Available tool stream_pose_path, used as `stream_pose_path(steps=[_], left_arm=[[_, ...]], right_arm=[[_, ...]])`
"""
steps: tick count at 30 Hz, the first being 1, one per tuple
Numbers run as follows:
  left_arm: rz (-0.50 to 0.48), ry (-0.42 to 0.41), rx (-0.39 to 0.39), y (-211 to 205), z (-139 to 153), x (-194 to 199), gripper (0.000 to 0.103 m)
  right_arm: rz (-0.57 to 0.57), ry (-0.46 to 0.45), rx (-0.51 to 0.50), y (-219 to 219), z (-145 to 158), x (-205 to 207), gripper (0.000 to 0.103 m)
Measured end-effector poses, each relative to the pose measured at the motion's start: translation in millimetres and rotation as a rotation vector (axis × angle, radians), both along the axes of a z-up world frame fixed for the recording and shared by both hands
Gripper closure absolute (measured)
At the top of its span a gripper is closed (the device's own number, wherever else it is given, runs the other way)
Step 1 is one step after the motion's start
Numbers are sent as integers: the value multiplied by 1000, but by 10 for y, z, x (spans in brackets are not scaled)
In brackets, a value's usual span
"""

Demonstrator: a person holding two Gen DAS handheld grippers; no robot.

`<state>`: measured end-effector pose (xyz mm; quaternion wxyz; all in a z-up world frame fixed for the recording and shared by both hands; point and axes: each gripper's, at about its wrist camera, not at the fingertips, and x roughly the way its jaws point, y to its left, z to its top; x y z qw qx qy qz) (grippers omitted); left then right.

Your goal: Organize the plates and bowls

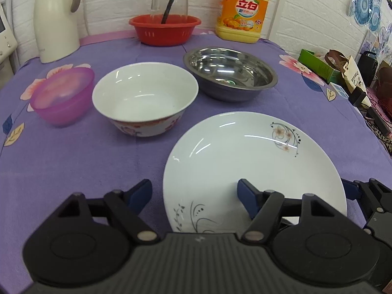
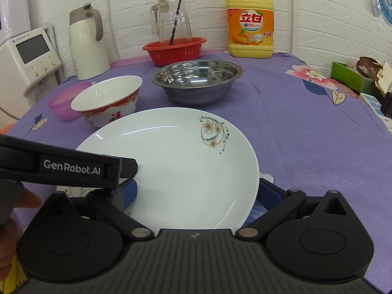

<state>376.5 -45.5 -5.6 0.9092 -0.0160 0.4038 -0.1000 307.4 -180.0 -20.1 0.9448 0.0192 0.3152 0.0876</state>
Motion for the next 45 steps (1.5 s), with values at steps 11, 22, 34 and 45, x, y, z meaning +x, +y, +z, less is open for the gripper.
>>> stream_pose_path(steps=[11, 22, 34, 45], left_arm=[[-4, -1, 19, -79, 64, -85, 41], [1, -70, -22, 102, 357, -521, 43], [177, -168, 30, 1052, 580, -1767, 43], [291, -139, -1, 1543, 241, -2341, 43]], right_arm=[[31, -13, 2, 77, 23, -74, 0], [36, -105, -21, 214, 262, -448, 0], [215, -164, 15, 981, 486, -1335, 0], [366, -88, -35, 1519, 252, -1653, 0]])
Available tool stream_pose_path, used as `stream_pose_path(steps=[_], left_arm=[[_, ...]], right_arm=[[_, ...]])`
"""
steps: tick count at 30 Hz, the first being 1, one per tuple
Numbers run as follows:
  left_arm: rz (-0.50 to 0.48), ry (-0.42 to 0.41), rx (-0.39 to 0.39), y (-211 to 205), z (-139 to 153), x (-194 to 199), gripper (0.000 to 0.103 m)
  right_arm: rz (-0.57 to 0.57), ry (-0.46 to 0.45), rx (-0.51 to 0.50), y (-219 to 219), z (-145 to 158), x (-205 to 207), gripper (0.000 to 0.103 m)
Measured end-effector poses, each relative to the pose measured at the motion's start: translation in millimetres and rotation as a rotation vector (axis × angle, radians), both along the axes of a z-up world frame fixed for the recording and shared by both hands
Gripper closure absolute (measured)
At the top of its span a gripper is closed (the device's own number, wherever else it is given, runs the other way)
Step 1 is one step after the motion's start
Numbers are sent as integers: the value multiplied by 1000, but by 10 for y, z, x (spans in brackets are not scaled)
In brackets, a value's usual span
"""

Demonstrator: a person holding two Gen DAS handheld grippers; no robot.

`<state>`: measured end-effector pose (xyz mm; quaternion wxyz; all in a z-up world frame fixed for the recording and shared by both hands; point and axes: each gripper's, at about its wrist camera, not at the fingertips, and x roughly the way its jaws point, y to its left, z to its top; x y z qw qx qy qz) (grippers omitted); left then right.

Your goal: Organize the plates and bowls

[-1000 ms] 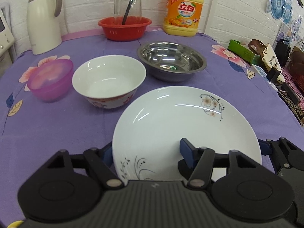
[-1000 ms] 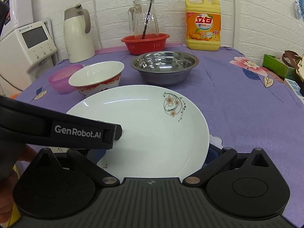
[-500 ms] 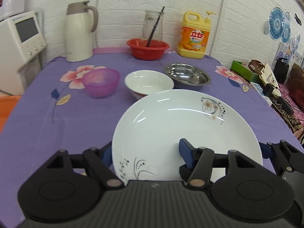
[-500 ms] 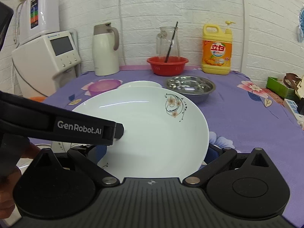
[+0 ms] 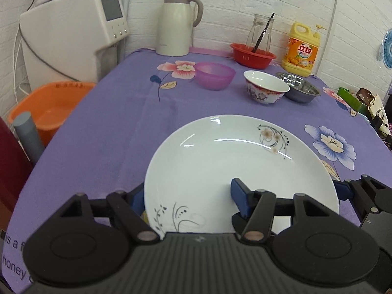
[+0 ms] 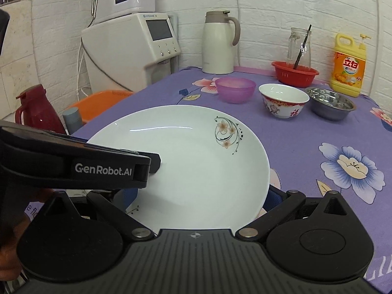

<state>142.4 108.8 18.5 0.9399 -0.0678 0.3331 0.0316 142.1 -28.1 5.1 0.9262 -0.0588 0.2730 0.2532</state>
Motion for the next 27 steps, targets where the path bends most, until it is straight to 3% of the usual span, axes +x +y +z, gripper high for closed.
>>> stream_pose_path(steps=[6, 9, 12, 17, 20, 27], left_arm=[[1, 8, -49, 109, -107, -4, 42], [-12, -29, -10, 79, -65, -31, 40], [-22, -62, -10, 70, 10, -41, 36], [-11, -79, -33, 91, 66, 5, 34], [-4, -74, -48, 97, 63, 31, 33], [6, -83, -62, 114, 102, 37, 31]], right_arm=[[16, -12, -31, 72, -55, -35, 0], [2, -13, -15, 57, -43, -36, 0], [-19, -39, -62, 94, -60, -37, 0], [-21, 31, -5, -25, -96, 55, 0], [-6, 6, -65, 55, -125, 13, 0], [-78, -32, 53, -265, 25, 55, 0]])
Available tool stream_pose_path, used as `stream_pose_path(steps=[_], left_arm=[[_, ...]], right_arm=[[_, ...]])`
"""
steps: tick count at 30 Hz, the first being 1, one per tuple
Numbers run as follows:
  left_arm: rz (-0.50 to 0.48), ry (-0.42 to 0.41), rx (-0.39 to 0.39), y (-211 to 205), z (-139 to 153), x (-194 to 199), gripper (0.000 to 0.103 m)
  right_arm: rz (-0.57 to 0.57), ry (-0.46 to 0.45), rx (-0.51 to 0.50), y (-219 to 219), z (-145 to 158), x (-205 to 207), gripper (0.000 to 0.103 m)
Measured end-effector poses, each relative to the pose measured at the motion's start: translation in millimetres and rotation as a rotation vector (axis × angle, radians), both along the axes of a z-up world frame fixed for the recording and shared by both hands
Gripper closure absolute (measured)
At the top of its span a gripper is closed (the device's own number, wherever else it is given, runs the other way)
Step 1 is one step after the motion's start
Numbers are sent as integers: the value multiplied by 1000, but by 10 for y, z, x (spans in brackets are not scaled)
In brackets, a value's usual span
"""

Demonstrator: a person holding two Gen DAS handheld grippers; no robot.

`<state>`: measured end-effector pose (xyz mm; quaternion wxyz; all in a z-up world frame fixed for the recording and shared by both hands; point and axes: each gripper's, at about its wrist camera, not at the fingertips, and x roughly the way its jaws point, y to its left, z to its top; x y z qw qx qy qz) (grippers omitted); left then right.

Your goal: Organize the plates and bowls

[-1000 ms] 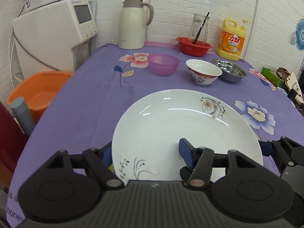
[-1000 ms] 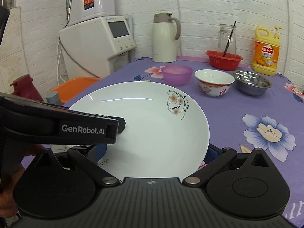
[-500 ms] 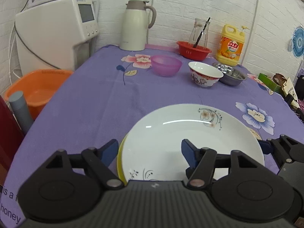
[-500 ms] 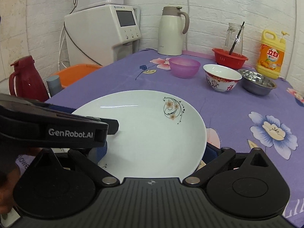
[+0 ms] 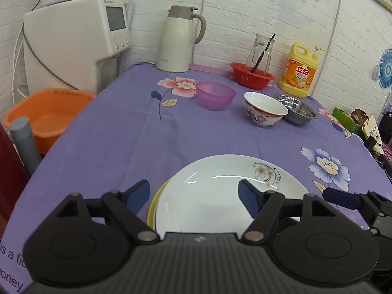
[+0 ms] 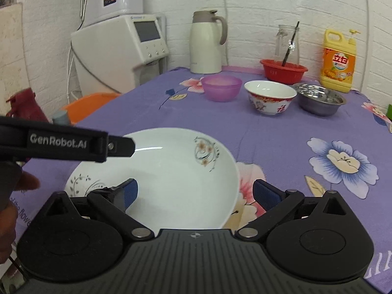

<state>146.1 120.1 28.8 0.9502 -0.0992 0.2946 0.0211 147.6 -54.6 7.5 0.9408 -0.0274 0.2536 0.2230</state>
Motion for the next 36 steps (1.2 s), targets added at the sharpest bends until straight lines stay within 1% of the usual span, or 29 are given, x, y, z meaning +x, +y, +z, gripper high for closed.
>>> stream_pose_path(steps=[3, 9, 16, 21, 24, 26, 27, 30, 31, 33, 34, 36], left_arm=[[-6, 1, -22, 5, 22, 40, 31], [-30, 16, -44, -59, 47, 164, 30], [-58, 43, -46, -190, 28, 376, 30], [-87, 62, -44, -346, 33, 571, 30], [-108, 60, -42, -434, 32, 667, 30], [-120, 64, -40, -479, 13, 739, 29], [-123, 69, -41, -493, 3, 769, 29], [-138, 74, -48, -499, -20, 824, 29], [-138, 74, -49, -493, -19, 832, 29], [-135, 70, -53, -462, -18, 830, 29], [-131, 71, -55, -443, -16, 838, 29], [-132, 63, -64, -401, 2, 839, 29]], right_arm=[[-37, -8, 44, -152, 59, 36, 0], [-85, 40, 66, -342, 6, 203, 0], [-138, 100, 96, -578, -87, 411, 0], [-98, 192, 240, -783, -153, 558, 0], [-98, 213, 314, -911, -99, 615, 0], [-93, 210, 331, -992, -32, 678, 0], [-95, 199, 321, -1019, 5, 712, 0], [-148, 117, 234, -1183, 196, 984, 0], [-175, 84, 201, -1284, 264, 1154, 0], [-238, 50, 129, -1373, 386, 1527, 0], [-269, 43, 81, -1394, 435, 1795, 0], [-326, 57, -1, -1400, 458, 2281, 0]])
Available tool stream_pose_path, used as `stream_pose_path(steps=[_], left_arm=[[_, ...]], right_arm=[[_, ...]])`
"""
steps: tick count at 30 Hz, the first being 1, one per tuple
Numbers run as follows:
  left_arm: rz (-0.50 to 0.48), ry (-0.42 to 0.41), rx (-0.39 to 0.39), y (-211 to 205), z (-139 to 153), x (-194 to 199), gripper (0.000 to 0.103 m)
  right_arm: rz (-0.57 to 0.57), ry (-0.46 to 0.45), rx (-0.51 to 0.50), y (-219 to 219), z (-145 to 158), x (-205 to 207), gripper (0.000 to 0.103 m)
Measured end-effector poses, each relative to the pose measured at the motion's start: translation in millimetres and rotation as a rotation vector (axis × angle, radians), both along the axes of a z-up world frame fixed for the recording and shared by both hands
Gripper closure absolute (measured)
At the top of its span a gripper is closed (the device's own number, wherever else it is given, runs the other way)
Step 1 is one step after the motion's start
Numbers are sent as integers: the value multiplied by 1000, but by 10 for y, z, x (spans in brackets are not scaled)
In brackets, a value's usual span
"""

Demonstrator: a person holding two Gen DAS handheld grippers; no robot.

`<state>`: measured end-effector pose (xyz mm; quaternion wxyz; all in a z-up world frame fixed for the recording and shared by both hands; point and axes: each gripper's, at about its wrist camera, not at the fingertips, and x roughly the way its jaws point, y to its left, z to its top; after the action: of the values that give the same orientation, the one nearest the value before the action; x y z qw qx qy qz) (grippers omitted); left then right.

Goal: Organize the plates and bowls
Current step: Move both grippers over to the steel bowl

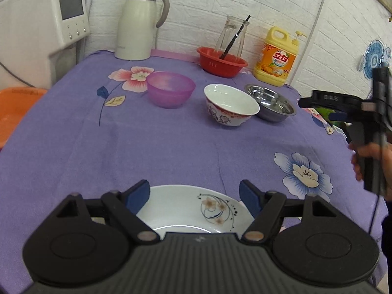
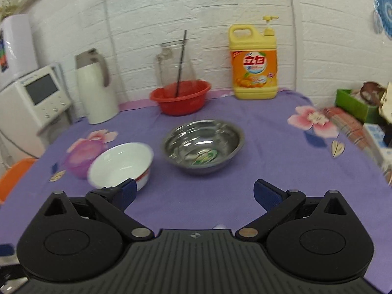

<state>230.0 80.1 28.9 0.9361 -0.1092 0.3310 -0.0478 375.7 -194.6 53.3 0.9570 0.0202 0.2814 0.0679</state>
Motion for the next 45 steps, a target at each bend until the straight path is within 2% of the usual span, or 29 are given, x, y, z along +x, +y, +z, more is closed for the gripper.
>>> stream_pose_path(steps=[5, 8, 12, 16, 19, 23, 26, 29, 34, 38, 42, 45], left_arm=[[29, -1, 8, 105, 98, 57, 29], [30, -30, -3, 153, 219, 92, 29], [2, -54, -1, 80, 332, 196, 29], [-58, -66, -11, -79, 382, 278, 29], [-98, -61, -15, -210, 393, 323, 29], [-146, -44, -28, -346, 400, 364, 29], [-177, -24, -47, -440, 414, 462, 29], [-213, -3, -75, -598, 416, 663, 29], [-200, 98, -137, -931, 233, 1208, 29], [-164, 154, -164, -1134, 38, 1562, 29], [-129, 182, -138, -1293, -111, 1814, 30], [-115, 193, -107, -1381, -211, 1948, 33]], right_arm=[[-59, 164, -94, -12, -243, 978, 0], [-71, 257, -133, -10, -452, 1250, 0], [-59, 325, -169, -13, -574, 1325, 0], [-47, 364, -183, -82, -520, 1261, 0], [-8, 414, -239, -99, -519, 1140, 0], [62, 451, -246, -169, -512, 857, 0], [118, 442, -258, -192, -506, 546, 0], [151, 402, -191, -266, -470, 312, 0], [44, 232, -104, -388, -486, 183, 0], [-15, 155, -27, -456, -634, 217, 0], [-21, 144, 7, -493, -771, 252, 0], [-3, 129, -44, -468, -775, 196, 0]])
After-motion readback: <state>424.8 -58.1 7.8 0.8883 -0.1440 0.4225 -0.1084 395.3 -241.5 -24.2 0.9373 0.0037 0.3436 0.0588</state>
